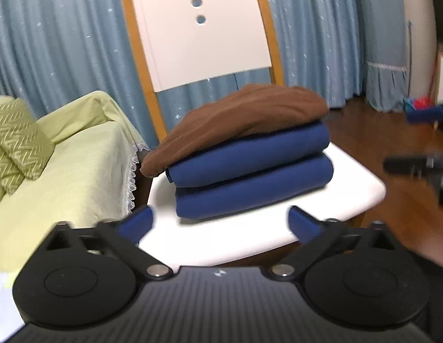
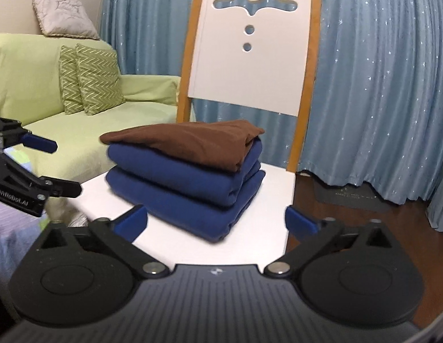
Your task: Fold clothes
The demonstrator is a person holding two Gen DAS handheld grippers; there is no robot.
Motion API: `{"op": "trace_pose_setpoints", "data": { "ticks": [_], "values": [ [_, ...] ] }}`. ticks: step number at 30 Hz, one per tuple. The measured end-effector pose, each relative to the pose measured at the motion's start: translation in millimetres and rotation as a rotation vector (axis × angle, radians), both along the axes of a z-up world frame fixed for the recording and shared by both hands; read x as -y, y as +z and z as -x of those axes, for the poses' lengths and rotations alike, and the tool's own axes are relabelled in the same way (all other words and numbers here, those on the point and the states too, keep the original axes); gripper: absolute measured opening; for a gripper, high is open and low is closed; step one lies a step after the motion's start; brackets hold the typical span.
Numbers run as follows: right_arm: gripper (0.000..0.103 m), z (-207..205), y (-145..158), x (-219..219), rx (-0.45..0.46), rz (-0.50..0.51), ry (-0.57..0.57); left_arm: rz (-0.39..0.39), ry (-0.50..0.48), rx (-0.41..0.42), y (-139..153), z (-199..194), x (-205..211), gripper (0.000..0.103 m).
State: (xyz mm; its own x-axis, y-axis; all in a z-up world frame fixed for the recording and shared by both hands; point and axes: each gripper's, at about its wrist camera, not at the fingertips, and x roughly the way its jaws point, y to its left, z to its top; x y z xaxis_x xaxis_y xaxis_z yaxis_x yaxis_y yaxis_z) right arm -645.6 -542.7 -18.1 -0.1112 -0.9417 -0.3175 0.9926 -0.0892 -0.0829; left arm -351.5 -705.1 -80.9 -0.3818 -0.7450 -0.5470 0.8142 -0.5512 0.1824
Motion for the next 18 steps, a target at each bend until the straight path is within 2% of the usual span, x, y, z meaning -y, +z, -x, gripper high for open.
{"op": "trace_pose_setpoints", "data": {
  "ticks": [2,4,7,15,18],
  "values": [
    [0.102,-3,1,-6,0.003,-0.006,0.004,-0.007,0.031,-0.006,3,0,-5,0.102],
    [0.102,-3,3,-12,0.016,-0.008,0.0,-0.021,0.057,-0.045,8,-3,-10,0.102],
    [0.102,-2,8,-19,0.033,-0.003,-0.012,-0.064,0.084,-0.076,12,-6,-11,0.102],
    [0.102,-4,14,-26,0.044,0.011,-0.005,-0.137,0.108,-0.135,19,-9,-12,0.102],
    [0.102,-6,14,-26,0.044,0.008,0.002,-0.137,0.106,-0.133,19,-6,-14,0.102]
  ]
}}
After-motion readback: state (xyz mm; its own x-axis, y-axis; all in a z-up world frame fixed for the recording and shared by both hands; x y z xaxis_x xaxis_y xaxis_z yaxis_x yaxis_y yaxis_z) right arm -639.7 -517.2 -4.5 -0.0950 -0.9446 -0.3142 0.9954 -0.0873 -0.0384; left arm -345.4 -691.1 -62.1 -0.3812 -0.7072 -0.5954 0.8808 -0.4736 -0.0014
